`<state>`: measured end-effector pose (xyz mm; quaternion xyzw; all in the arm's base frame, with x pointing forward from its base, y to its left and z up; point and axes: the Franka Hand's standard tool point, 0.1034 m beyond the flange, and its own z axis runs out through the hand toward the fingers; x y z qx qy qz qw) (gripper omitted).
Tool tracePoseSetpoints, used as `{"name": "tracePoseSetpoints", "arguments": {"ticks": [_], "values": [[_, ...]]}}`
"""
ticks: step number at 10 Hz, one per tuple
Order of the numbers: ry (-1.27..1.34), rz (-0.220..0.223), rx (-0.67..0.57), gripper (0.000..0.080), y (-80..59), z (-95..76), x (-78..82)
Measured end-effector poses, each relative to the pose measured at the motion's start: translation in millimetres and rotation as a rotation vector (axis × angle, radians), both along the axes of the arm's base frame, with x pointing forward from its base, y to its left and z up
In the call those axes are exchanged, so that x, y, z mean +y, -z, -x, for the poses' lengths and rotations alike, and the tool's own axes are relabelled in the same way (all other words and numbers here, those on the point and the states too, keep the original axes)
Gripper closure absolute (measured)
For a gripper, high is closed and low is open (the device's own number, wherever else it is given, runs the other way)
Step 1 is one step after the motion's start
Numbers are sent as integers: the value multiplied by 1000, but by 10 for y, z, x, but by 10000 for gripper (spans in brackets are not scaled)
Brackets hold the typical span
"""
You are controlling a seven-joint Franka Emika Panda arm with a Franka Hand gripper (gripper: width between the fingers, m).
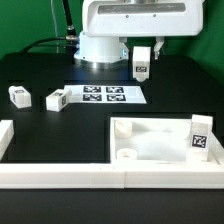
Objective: Assemble square table
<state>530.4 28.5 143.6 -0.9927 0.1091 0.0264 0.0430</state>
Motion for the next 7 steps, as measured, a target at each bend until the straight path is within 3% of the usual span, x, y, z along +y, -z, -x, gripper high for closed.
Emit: {"name": "tracePoseSetpoints", "arguments": {"ticks": [2,5,6,7], "values": [[-4,15,-98,511,-7,-19,7],[-24,41,-239,511,-196,-616,-193],[-47,70,-339,511,-250,-867,-293],[-70,103,-434,511,-264,-999,-378]]}}
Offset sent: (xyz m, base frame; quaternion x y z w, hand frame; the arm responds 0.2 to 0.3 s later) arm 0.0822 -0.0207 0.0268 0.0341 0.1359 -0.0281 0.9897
